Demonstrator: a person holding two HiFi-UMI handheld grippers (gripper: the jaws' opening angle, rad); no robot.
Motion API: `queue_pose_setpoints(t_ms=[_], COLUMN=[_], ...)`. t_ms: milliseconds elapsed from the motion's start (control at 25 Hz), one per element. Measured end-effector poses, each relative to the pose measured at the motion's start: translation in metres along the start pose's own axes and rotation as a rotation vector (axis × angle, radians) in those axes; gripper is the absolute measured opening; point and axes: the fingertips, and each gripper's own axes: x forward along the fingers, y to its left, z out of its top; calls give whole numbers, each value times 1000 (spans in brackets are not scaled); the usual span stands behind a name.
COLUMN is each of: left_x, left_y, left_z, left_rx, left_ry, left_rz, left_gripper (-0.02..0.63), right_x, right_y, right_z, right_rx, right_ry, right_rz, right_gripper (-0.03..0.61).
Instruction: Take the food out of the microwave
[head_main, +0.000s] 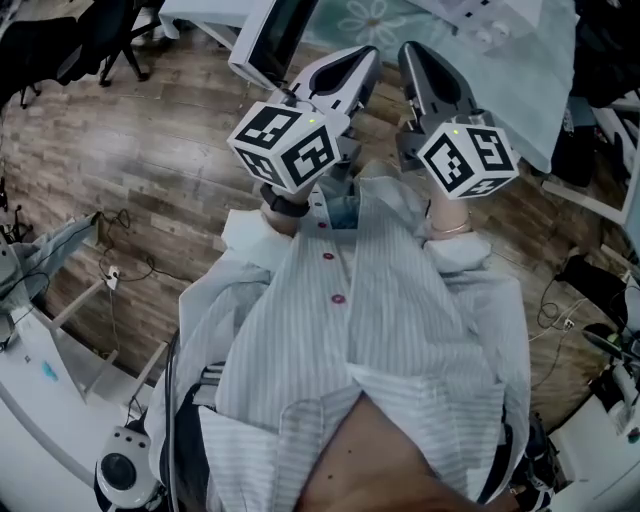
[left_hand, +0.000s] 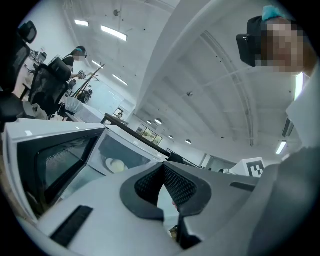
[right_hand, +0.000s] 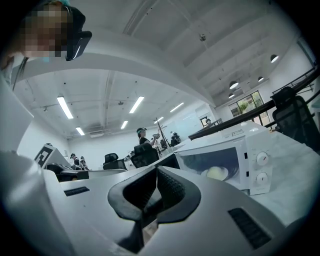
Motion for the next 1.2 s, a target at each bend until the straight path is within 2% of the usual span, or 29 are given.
queue_pose_setpoints(t_ms=[240,600,840,1200], left_x=[9,47,100,181], left_y=[7,33,51,67], left_z=[-10,-6,4,40], left_rx=[-27,-44,-40,-17], left_ry=[40,46,54,30], left_rz=[-11,19,20,29], left_gripper=[8,8,8,8], right_x=[6,35,69,115], right_y=[-12,-50,-88,-141], right_z=[-5,-1,14,53], right_rx=[39,67,76,68], right_ry=[18,34,37,36], right_rz=[-30,-28,-14,23], right_gripper=[34,34,34,34])
